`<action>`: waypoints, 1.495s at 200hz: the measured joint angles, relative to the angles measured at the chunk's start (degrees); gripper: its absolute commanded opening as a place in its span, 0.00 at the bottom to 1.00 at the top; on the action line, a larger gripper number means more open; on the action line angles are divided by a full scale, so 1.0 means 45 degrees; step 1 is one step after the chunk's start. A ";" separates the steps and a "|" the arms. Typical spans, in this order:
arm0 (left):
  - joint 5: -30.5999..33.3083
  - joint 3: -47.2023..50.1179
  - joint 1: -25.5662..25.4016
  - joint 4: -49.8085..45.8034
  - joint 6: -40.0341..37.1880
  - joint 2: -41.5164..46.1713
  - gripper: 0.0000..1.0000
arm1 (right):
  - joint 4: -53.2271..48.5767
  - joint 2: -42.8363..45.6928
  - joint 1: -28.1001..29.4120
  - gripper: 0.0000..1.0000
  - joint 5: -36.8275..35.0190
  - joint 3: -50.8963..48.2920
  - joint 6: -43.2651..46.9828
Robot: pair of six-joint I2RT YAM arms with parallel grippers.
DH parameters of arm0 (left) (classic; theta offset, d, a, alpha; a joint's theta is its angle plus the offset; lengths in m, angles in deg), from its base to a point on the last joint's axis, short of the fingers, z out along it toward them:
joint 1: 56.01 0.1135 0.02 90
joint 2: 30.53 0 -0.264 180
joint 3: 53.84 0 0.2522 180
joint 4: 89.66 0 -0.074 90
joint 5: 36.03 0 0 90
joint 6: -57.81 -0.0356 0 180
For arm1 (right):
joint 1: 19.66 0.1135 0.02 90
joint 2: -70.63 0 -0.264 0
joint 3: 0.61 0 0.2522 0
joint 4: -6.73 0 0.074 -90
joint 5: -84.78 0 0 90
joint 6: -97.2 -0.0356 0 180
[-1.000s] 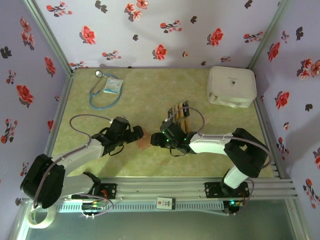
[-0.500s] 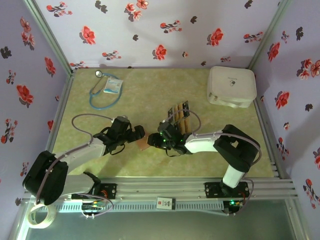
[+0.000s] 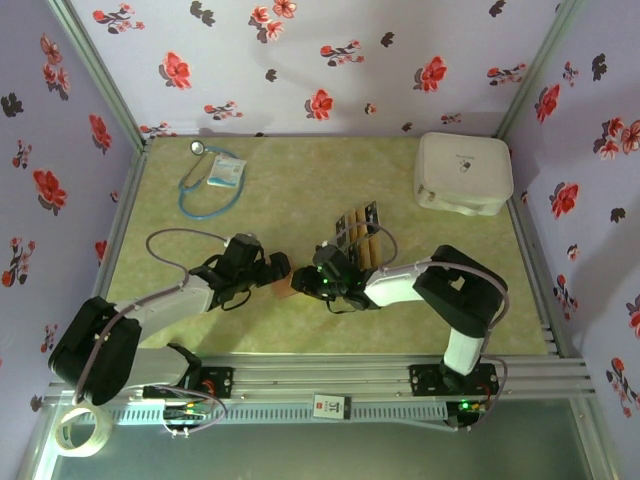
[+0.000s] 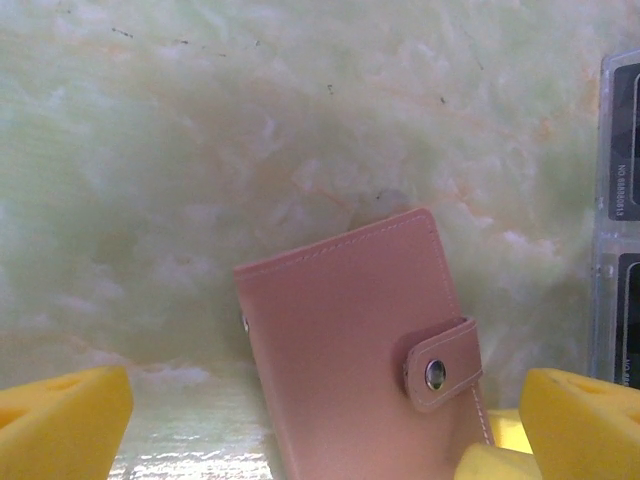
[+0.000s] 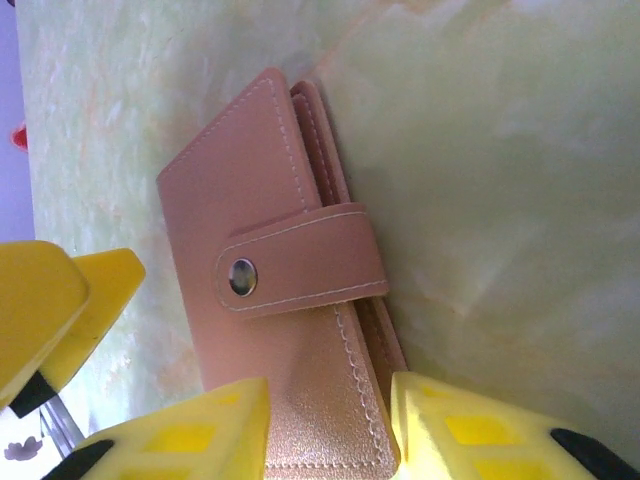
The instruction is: Put the credit cards into the card holder
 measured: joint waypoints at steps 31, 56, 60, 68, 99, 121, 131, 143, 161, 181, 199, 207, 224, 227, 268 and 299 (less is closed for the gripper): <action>-0.0039 0.0024 0.0000 0.0034 0.0005 -0.0019 1.00 | 0.0389 -0.0155 0.0010 0.10 0.0068 -0.0005 -0.0272; -0.0053 0.0024 0.0000 0.0029 0.0000 -0.0019 1.00 | 0.0573 -0.0155 0.0005 0.00 0.0185 -0.0005 -0.0364; -0.0068 0.0024 0.0005 0.0019 0.0000 -0.0015 1.00 | 0.0578 -0.0155 0.0005 0.00 0.0204 -0.0005 -0.0364; -0.0092 0.0019 0.0024 0.0000 0.0000 0.0005 1.00 | 0.0617 -0.0155 -0.0015 0.00 0.0257 -0.0005 -0.0364; -0.0423 -0.0160 0.0845 -0.0563 -0.0117 0.0534 1.00 | 0.0568 0.0185 -0.0287 0.00 0.0432 -0.0015 -0.0316; -0.1015 -0.0597 0.1977 -0.0738 -0.0146 0.1015 1.00 | 0.0321 0.1098 -0.0787 0.00 0.0568 -0.0015 -0.0204; -0.1360 -0.0845 0.2501 -0.0753 -0.0146 0.1214 1.00 | 0.0214 0.1569 -0.1054 0.00 0.0651 -0.0010 -0.0160; -0.1826 -0.1171 0.3007 -0.0743 -0.0141 0.1360 1.00 | 0.0044 0.2103 -0.1360 0.00 0.0743 0.0049 -0.0068; -0.2565 -0.1632 0.3531 -0.0631 -0.0121 0.1418 1.00 | -0.0112 0.2652 -0.1710 0.00 0.0879 0.0253 0.0024; -0.3449 -0.1996 0.3900 -0.0233 0.0034 0.1413 1.00 | -0.0170 0.3075 -0.1957 0.00 0.1035 0.0491 0.0044; -0.4255 -0.2171 0.4158 0.0515 0.0539 0.1345 1.00 | -0.0160 0.3347 -0.2025 0.00 0.1180 0.0646 0.0024; -0.4546 -0.2225 0.4231 0.0879 0.0777 0.1239 1.00 | -0.0141 0.3439 -0.2025 0.00 0.1253 0.0704 0.0010; -0.5076 -0.2297 0.4294 0.1647 0.1360 0.0918 1.00 | 0.0015 0.3521 -0.2059 0.00 0.1418 0.0840 -0.0194; -0.5149 -0.2312 0.4294 0.1758 0.1433 0.0865 1.00 | 0.0058 0.3521 -0.2059 0.00 0.1447 0.0860 -0.0228; -0.5746 -0.2487 0.4303 0.2773 0.2268 0.0257 1.00 | 0.0704 0.3526 -0.2079 0.00 0.1768 0.1277 -0.0767; -0.5901 -0.2492 0.4303 0.3395 0.2759 -0.0010 0.94 | 0.1336 0.3521 -0.2079 0.00 0.2030 0.1404 -0.1234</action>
